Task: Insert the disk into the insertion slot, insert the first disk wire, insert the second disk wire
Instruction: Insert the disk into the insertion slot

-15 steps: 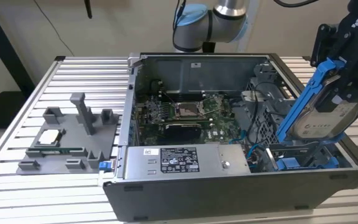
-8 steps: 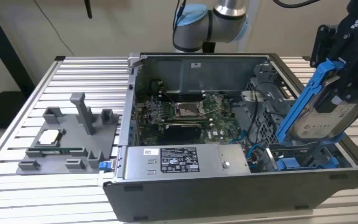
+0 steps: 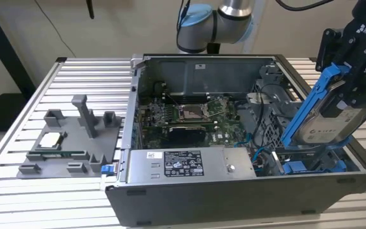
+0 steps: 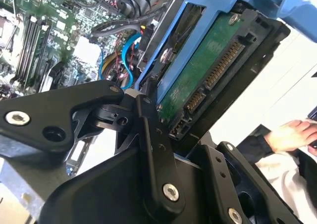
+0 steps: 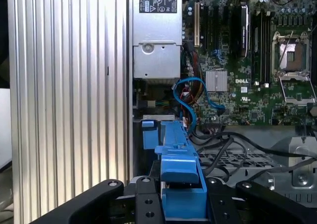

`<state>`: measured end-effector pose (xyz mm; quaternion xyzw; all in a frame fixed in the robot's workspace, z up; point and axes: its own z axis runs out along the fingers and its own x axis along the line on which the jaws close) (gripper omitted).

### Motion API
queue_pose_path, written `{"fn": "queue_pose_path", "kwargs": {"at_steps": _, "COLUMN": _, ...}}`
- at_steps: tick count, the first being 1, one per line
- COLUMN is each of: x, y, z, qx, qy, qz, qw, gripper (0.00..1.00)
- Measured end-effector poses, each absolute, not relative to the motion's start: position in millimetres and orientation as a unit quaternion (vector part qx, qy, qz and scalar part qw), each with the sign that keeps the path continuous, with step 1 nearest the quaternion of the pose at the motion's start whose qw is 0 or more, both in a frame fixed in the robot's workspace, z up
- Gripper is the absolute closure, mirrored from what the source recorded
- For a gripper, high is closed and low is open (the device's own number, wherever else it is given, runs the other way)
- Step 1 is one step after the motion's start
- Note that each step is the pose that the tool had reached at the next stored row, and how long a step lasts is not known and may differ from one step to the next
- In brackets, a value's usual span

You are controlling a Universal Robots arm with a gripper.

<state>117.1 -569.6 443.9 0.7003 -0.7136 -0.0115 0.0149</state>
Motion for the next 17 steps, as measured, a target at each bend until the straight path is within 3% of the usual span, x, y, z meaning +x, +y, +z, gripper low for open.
{"fn": "queue_pose_path", "kwargs": {"at_steps": 17, "x": 117.1, "y": -569.6, "z": 432.8, "qx": 0.7, "qy": -0.714, "qz": -0.011, "qw": 0.015, "gripper": 0.67}}
